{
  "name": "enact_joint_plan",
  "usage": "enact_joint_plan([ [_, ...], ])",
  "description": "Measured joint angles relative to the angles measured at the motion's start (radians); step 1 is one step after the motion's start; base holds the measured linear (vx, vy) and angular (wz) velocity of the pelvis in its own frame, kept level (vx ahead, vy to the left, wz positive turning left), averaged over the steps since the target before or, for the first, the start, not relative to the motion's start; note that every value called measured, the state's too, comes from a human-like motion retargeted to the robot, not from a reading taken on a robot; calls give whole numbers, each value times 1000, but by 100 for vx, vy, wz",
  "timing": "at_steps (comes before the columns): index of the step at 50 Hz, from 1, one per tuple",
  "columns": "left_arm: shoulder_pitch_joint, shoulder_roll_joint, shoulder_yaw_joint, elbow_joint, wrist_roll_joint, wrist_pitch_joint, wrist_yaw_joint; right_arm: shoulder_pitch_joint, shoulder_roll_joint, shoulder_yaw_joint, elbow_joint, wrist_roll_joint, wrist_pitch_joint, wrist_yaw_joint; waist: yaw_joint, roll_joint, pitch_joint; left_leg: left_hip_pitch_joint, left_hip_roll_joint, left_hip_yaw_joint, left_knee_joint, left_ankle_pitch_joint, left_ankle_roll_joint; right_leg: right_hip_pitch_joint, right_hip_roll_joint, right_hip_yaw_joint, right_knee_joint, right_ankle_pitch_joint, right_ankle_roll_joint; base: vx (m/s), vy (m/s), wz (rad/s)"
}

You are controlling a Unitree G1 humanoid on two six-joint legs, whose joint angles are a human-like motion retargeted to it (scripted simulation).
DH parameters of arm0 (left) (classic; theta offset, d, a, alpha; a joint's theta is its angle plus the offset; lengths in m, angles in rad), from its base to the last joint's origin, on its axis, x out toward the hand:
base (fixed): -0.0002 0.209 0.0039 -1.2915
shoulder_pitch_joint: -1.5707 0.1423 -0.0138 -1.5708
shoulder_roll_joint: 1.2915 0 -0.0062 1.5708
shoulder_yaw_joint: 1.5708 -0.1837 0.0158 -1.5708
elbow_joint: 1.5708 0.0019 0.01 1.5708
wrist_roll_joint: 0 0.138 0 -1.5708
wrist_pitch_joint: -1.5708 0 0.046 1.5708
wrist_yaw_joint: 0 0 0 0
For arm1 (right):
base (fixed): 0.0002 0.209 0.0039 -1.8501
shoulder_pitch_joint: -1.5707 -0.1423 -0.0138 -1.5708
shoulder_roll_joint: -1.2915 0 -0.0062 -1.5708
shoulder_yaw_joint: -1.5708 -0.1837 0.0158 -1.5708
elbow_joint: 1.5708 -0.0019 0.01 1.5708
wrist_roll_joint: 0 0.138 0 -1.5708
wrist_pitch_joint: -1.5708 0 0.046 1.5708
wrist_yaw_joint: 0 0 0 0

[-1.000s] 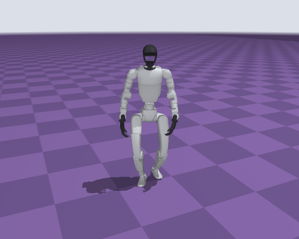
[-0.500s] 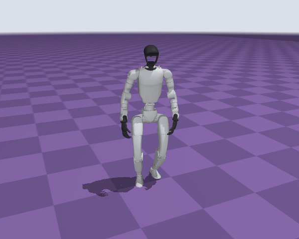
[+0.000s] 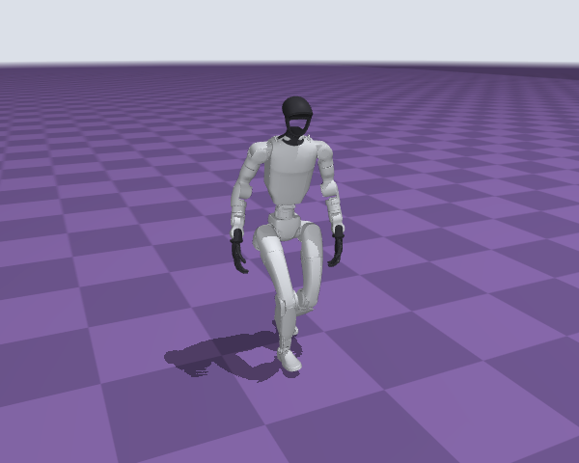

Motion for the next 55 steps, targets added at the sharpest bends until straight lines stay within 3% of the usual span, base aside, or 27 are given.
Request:
enact_joint_plan([
  [3,-38,-19,-5,38,-19,18,50,-2,55,8,120,-30,38,-21,-43,-74,-39,-34,-119,-6,-36,0,43,-102,-96,68,117,-46,-29,20,-6,132],
  [5,-44,-28,-15,63,-31,36,73,-25,90,26,190,-53,54,-34,-56,-85,-79,-19,-145,-23,-70,0,55,-113,-116,83,153,-71,-45,33,-7,36],
  [8,7,-25,-29,22,-2,38,34,-33,89,60,122,-72,32,-38,22,39,-63,139,50,-29,-43,30,-25,101,63,1,13,0,-49,39,-7,-102],
  [9,24,-16,-32,-4,12,34,14,-25,72,68,50,-69,20,-37,34,68,-74,161,100,-19,-51,99,-59,156,96,-13,-46,77,-35,32,-4,-59],
  [11,49,7,-33,-67,38,23,-14,-9,21,83,-132,-50,-13,-36,37,94,-103,166,152,5,-73,249,-108,213,120,-14,-131,226,-2,19,-4,8],
  [14,58,55,-26,-171,66,2,10,-4,-94,81,-454,1,-73,-57,38,122,-115,153,191,22,-15,322,-134,213,147,-4,-148,283,14,5,-3,29],
  [17,41,112,-4,-264,74,-17,81,-30,-220,43,-730,23,-124,-117,37,133,-116,188,194,15,27,280,-127,169,166,6,-101,227,2,-5,-4,28],
  [20,0,159,21,-319,63,-23,148,-55,-316,-18,-837,-15,-145,-194,34,121,-101,261,176,-2,33,95,-107,94,163,13,36,66,-29,-13,-4,44],
  [22,-58,160,26,-313,45,-16,187,-52,-336,-62,-762,-73,-122,-249,7,22,-86,313,69,15,-91,0,-46,23,49,73,189,-94,-56,-18,-8,127],
  [23,-73,144,22,-297,41,-14,204,-30,-321,-72,-684,-108,-100,-272,-13,-70,-99,340,-31,32,-204,0,-10,-29,-47,142,271,-152,-62,-22,-8,159],
  [25,-148,134,9,-218,16,8,201,-41,-279,-62,-438,-138,-37,-280,-34,-128,-59,343,-70,39,-259,0,49,-29,-124,174,319,-183,-62,-25,-2,131],
  [27,-159,75,-23,-127,0,23,169,-60,-174,-2,-158,-147,4,-231,-29,-116,-53,349,-46,27,-257,0,46,2,-116,148,272,-146,-61,-8,1,30],
  [30,-78,-15,-52,-29,-13,34,83,-30,-22,69,124,-162,36,-110,16,25,-77,325,120,11,-131,3,-36,123,45,37,68,-35,-46,3,3,-62],
  [33,2,-43,-54,-7,-39,29,-14,28,40,74,174,-136,45,-26,42,110,-120,269,197,-3,-185,214,-115,232,136,17,-202,168,7,-5,2,-31],
  [37,82,-18,-42,-37,-40,15,-44,80,22,63,91,-81,15,-13,64,157,-135,206,221,1,-142,310,-151,260,187,35,-279,213,17,-14,2,-13],
  [40,128,19,-21,-73,-32,4,-17,82,-26,42,11,-68,-13,-43,84,169,-128,198,215,5,-81,268,-138,224,195,39,-203,147,-7,-19,1,-21],
  [43,150,61,3,-119,-34,5,16,61,-82,21,-48,-74,-24,-77,91,158,-112,234,191,9,-31,101,-96,141,168,35,-48,33,-29,-21,0,12],
  [45,136,80,11,-140,-39,11,49,36,-104,8,-54,-91,-21,-111,74,92,-98,263,117,29,-98,0,-32,55,77,66,105,-91,-54,-27,-4,97],
  [47,102,74,9,-131,-54,23,90,9,-84,9,-20,-117,-8,-162,22,-82,-113,302,-84,55,-283,0,52,-62,-113,188,274,-181,-66,-31,-5,157],
  [50,8,67,0,-86,-92,55,121,-65,-28,54,64,-99,31,-177,-9,-135,-75,314,-134,25,-336,0,123,-56,-158,217,288,-132,-54,-26,4,57],
  [52,-7,24,-21,-72,-90,59,123,-84,32,103,104,-87,40,-154,13,-70,-72,316,-42,14,-284,1,76,6,-70,144,189,-41,-42,-3,3,-81],
  [53,3,4,-34,-71,-86,56,118,-73,52,126,101,-84,41,-136,36,-5,-75,299,42,13,-198,5,24,52,12,85,126,13,-35,0,1,-117],
  [55,9,-22,-56,-75,-79,45,95,-55,65,163,65,-77,39,-93,62,75,-103,257,139,-2,-187,139,-52,117,99,18,-19,116,-26,-5,-1,-75],
])
